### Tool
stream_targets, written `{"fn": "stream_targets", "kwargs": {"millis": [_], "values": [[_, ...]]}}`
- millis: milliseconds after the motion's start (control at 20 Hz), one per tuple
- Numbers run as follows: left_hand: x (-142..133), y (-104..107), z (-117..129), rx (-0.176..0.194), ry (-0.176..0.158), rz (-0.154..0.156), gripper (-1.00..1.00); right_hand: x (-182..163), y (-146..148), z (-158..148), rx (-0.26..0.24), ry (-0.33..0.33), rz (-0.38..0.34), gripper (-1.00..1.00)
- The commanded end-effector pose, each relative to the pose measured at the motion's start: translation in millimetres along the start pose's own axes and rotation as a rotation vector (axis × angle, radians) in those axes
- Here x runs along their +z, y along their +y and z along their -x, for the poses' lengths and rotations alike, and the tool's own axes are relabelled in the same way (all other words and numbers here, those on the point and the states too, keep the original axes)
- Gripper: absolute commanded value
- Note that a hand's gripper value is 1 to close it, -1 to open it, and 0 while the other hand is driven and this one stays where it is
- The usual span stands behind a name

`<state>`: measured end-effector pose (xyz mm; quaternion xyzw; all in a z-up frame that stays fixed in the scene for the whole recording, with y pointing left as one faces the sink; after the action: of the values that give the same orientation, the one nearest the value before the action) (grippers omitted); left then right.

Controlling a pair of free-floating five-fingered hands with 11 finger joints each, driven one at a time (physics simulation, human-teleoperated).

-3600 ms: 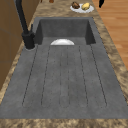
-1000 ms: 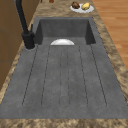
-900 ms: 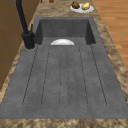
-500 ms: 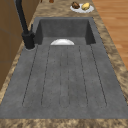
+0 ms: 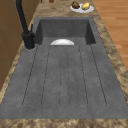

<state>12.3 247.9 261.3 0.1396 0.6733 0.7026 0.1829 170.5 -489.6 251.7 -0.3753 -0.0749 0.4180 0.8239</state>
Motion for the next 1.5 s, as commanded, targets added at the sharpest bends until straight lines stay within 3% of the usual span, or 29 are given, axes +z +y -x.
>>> {"fn": "stream_targets", "kwargs": {"millis": [0,200,300,500,900,1050,1350,1450], "values": [[0.0,0.0,0.0,0.0,0.0,0.0,0.0,-23.4,-4.5,-4.7,-0.05,-0.072,-0.073,-1.0],[0.0,0.0,0.0,0.0,0.0,0.0,0.0,-49.2,-7.9,-4.8,-0.103,-0.143,-0.119,-1.0],[0.0,0.0,0.0,0.0,0.0,0.0,0.0,-58.6,-7.2,-1.8,-0.1,-0.18,-0.115,-1.0],[0.0,0.0,0.0,0.0,0.0,0.0,0.0,-56.6,-6.4,10.9,-0.114,-0.221,-0.031,-1.0],[0.0,0.0,0.0,0.0,0.0,0.0,0.0,-53.4,6.4,48.7,-0.24,-0.314,0.07,-1.0],[0.0,0.0,0.0,0.0,0.0,0.0,0.0,-57.0,10.5,52.6,-0.277,-0.31,0.091,-1.0],[0.0,0.0,0.0,0.0,0.0,0.0,0.0,-73.8,-1.4,36.5,-0.229,-0.241,0.059,-1.0],[0.0,0.0,0.0,0.0,0.0,0.0,0.0,-78.4,-8.5,20.1,-0.247,-0.193,0.065,-1.0]]}}
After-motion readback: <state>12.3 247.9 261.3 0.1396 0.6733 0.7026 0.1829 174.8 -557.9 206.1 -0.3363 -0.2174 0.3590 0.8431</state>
